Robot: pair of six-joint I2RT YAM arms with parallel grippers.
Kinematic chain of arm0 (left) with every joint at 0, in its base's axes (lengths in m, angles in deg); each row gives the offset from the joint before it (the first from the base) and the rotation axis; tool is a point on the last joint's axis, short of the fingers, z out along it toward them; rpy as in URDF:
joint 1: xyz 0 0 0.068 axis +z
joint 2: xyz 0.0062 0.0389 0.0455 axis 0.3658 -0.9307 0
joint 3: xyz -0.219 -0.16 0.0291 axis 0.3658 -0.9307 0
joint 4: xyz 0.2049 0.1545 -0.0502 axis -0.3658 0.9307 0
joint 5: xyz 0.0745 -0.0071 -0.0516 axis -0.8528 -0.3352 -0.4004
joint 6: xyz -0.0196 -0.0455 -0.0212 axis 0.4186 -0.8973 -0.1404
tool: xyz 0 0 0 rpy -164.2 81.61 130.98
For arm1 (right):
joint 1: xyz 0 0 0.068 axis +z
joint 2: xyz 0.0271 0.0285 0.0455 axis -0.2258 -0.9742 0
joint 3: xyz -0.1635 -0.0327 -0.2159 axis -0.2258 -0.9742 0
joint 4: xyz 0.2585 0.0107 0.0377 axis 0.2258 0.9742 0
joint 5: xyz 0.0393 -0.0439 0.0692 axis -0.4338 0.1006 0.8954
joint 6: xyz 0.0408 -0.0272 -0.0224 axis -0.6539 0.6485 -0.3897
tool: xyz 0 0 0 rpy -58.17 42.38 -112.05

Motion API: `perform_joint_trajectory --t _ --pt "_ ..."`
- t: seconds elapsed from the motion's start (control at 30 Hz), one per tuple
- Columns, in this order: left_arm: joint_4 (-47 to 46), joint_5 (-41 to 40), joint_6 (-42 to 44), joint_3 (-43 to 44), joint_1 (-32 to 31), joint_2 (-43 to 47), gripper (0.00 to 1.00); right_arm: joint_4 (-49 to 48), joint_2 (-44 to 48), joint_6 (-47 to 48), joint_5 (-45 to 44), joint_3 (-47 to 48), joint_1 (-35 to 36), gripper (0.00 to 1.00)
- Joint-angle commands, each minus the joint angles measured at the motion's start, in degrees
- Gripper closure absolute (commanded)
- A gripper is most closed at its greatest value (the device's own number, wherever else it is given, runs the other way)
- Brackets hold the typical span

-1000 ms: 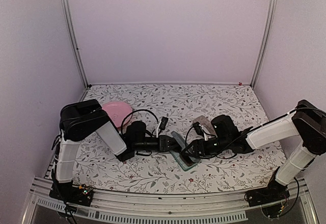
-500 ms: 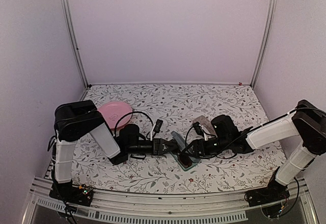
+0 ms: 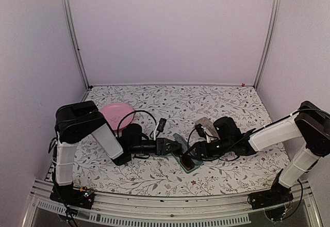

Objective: Organize the sunglasses
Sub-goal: Adjust the sunglasses at the center of the board.

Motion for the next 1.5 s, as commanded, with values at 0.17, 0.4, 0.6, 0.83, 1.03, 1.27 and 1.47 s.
perform_joint_trajectory --t 0.17,0.4,0.6,0.83,1.03,1.27,1.47 --pt "-1.38 0.57 -0.17 3.38 -0.15 -4.49 0.63 0.06 0.43 0.61 -1.86 -0.42 -0.09 0.79" --pt "-1.33 -0.01 0.04 3.27 -0.24 -5.52 0.64 -4.22 -0.17 -1.90 2.04 -2.09 -1.73 0.80" --pt "-5.17 -0.27 -0.49 0.82 -0.18 -5.55 0.64 -6.21 -1.14 -4.14 3.11 -3.55 -2.79 0.80" --pt "-3.46 0.08 -0.06 2.61 -0.18 -6.68 0.64 -9.14 -1.69 -5.29 5.13 -4.47 -2.84 0.80" --pt "-3.06 0.93 -0.13 4.29 -0.12 -7.04 0.64 -11.64 -3.06 -5.83 7.06 -4.73 -2.84 0.80" --pt "-2.07 1.08 -0.43 5.85 -0.10 -7.90 0.64 -13.32 -3.64 -6.52 8.01 -5.03 -2.83 0.80" --pt "-1.47 0.96 -0.41 6.60 -0.11 -8.84 0.64 -16.46 -3.64 -8.04 9.44 -6.14 -3.19 0.80"
